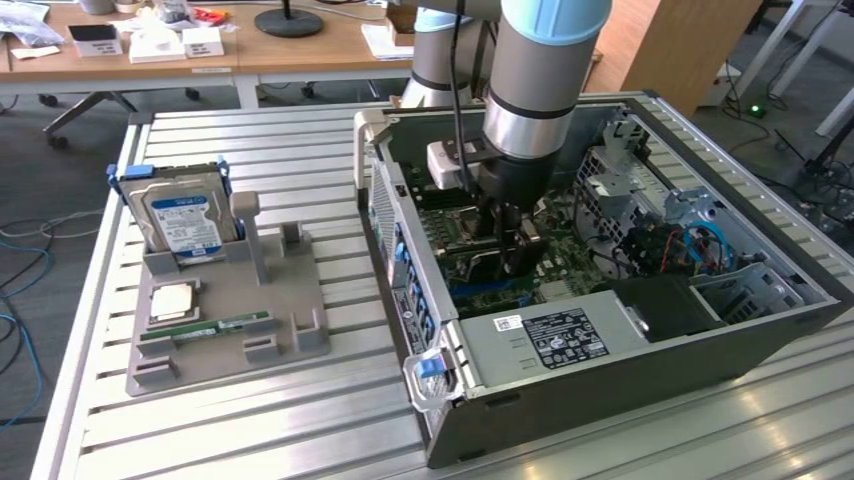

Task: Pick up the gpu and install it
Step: 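Insert the gpu into the slot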

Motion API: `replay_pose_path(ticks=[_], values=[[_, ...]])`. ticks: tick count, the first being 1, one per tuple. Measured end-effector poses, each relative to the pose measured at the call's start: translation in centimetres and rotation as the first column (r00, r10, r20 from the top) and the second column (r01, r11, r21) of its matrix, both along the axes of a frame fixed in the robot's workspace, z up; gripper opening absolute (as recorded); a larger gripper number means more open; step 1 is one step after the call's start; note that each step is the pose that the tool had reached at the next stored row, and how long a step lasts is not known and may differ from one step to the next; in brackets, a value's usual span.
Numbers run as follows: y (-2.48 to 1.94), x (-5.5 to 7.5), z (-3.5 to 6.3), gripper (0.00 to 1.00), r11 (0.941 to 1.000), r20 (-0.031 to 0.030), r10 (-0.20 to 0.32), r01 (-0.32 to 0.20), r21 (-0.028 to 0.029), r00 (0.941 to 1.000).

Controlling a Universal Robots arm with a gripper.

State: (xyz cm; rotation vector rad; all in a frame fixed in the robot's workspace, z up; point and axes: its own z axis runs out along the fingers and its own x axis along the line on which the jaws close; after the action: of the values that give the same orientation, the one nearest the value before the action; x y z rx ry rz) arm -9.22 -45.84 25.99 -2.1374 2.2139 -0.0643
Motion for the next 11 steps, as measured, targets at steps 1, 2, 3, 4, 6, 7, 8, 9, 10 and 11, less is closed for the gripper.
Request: replay_pose_path(ticks=[1,2,3,4,6,7,8,9,10,11], values=[[0.00,-0.01,-0.02,0.73,0.9998,0.0000,-0.018,0.018,0.0001,0.9998],[0.00,-0.01,-0.03,0.73,0.9994,0.0000,-0.036,0.036,0.0000,0.9994],[0.00,0.00,-0.04,0.73,0.9986,0.0000,-0.052,0.052,-0.0001,0.9986],[0.00,-0.02,-0.05,0.73,0.9979,0.0000,-0.064,0.064,0.0000,0.9979],[0.03,-0.04,-0.07,0.73,0.9974,0.0001,-0.072,0.072,0.0002,0.9974],[0.04,-0.03,-0.07,0.73,0.9974,0.0001,-0.073,0.073,0.0001,0.9974],[0.04,-0.04,-0.07,0.73,0.9973,0.0001,-0.073,0.073,0.0000,0.9973],[0.05,-0.04,-0.07,0.73,0.9973,0.0001,-0.073,0.073,0.0001,0.9973],[0.05,-0.04,-0.07,0.73,0.9973,0.0001,-0.073,0.073,0.0001,0.9973],[0.05,-0.04,-0.07,0.73,0.9973,0.0001,-0.073,0.073,0.0001,0.9973]])
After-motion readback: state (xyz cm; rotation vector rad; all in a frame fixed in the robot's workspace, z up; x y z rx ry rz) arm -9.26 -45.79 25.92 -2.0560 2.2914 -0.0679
